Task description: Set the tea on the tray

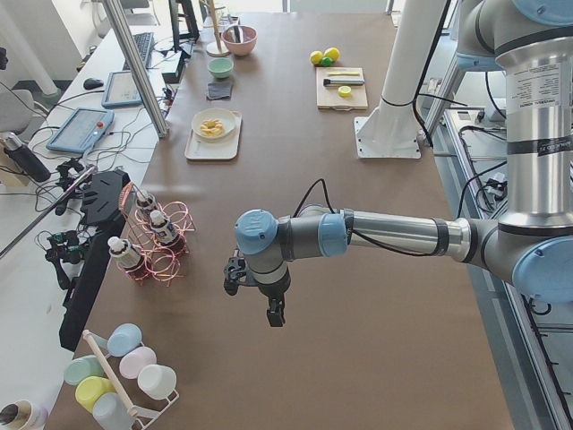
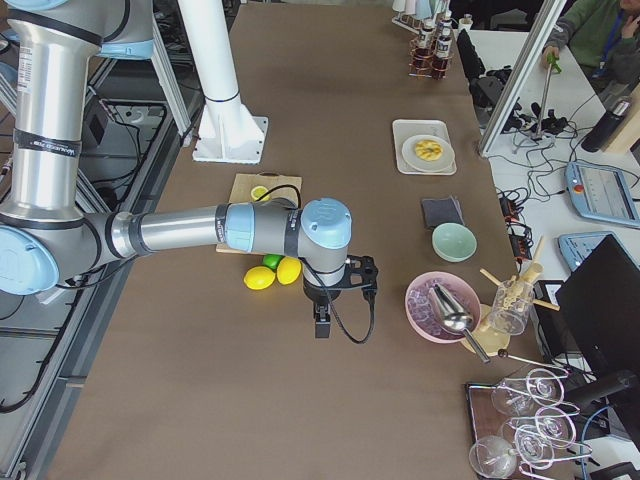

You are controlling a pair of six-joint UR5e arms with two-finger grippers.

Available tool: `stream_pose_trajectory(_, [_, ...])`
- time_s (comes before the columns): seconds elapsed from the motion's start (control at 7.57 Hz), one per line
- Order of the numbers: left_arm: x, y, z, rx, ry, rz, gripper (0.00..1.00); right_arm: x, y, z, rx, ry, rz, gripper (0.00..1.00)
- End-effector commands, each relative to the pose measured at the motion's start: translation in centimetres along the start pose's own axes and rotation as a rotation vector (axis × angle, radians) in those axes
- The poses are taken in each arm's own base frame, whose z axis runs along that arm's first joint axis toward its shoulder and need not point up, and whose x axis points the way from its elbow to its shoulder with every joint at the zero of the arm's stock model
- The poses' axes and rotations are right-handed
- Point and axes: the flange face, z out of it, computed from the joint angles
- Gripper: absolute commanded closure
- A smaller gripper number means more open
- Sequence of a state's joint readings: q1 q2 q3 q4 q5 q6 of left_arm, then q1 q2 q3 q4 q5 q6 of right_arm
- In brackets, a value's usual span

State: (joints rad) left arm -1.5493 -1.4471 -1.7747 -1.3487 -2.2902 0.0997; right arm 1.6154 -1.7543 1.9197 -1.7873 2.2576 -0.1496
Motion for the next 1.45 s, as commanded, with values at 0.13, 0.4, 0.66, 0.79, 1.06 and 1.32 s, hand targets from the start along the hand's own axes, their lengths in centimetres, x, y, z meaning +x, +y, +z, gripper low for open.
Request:
stream_pose_trajectory(0.13, [0.1, 0.0, -0.1, 0.003, 0.0, 0.003, 0.01, 0.1, 0.1, -0.8, 0.006, 0.065, -0.017, 0.0])
stream_pose_trajectory(0.4, [0.3, -0.1, -0.4, 0.007, -0.001, 0.007, 0.01, 0.0, 0.0, -0.9, 0.01, 0.066, -0.018, 0.0])
stream_pose_trajectory(0.66, [0.4, -0.1, -0.4, 0.009, 0.001, 0.008, 0.01, -0.4, -0.3, -1.8, 0.029, 0.076, -0.022, 0.0])
stream_pose_trajectory(0.79, [0.6, -0.2, -0.6, 0.012, 0.0, 0.013, 0.01, -0.2, -1.1, -2.6, 0.059, 0.082, -0.025, 0.0])
stream_pose_trajectory(1.06, [2.4, -0.9, -2.3, 0.06, 0.032, 0.052, 0.01, 0.9, -0.7, -4.0, 0.165, 0.055, -0.055, 0.0])
stream_pose_trajectory(1.32, [2.1, -1.7, -2.8, 0.23, 0.115, 0.182, 0.01, 0.9, -0.3, -3.1, 0.162, -0.053, -0.038, 0.0])
